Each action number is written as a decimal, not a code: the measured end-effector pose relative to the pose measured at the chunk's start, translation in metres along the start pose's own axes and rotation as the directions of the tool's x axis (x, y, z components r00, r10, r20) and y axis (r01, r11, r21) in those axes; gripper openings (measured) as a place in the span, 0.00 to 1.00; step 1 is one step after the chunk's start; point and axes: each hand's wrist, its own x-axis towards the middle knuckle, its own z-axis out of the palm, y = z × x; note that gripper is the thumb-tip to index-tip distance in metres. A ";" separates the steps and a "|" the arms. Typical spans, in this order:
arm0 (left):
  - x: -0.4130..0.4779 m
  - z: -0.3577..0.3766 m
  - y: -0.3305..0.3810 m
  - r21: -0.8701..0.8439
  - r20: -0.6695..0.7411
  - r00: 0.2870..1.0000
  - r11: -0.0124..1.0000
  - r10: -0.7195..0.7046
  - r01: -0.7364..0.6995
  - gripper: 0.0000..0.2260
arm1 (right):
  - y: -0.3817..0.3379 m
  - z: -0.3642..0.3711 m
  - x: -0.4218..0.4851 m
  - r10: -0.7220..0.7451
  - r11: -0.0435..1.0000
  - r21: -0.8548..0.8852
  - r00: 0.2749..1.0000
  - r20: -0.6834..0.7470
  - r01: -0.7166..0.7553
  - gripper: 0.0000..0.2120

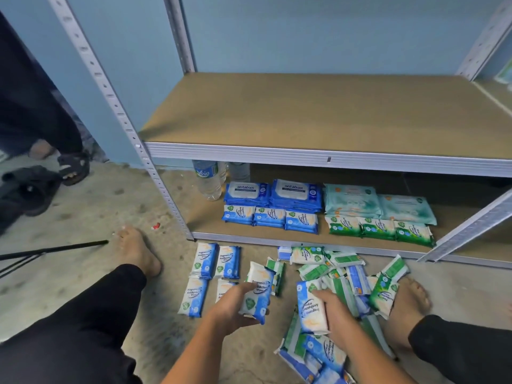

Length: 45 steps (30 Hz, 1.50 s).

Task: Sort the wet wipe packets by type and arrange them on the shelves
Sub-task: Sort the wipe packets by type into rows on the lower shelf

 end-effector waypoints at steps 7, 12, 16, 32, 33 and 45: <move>0.010 -0.020 -0.004 0.125 -0.109 0.991 0.990 0.076 -0.062 0.13 | -0.003 0.018 -0.013 -0.135 0.962 -0.234 0.990 0.036 0.140 0.28; 0.015 -0.056 0.009 0.312 -0.141 0.971 0.940 0.191 -0.140 0.29 | -0.002 0.040 -0.016 -0.056 0.923 -0.363 0.978 0.201 0.127 0.36; 0.024 -0.088 0.027 0.528 -0.111 0.965 0.836 0.239 -0.146 0.27 | -0.005 0.071 -0.008 -0.009 0.604 -0.753 0.947 0.321 0.261 0.54; 0.078 -0.183 0.029 0.534 -0.259 0.934 0.842 0.246 -0.074 0.25 | 0.010 0.179 0.058 -0.256 0.948 -0.214 0.965 -0.061 0.237 0.08; 0.082 -0.187 0.027 0.528 -0.273 0.931 0.847 0.244 -0.067 0.25 | 0.013 0.186 0.060 -0.196 0.962 -0.201 0.980 -0.041 0.184 0.12; 0.119 -0.216 0.018 0.513 -0.346 0.901 0.857 0.261 -0.052 0.25 | 0.038 0.237 0.100 -0.182 0.936 -0.308 0.983 -0.018 0.168 0.23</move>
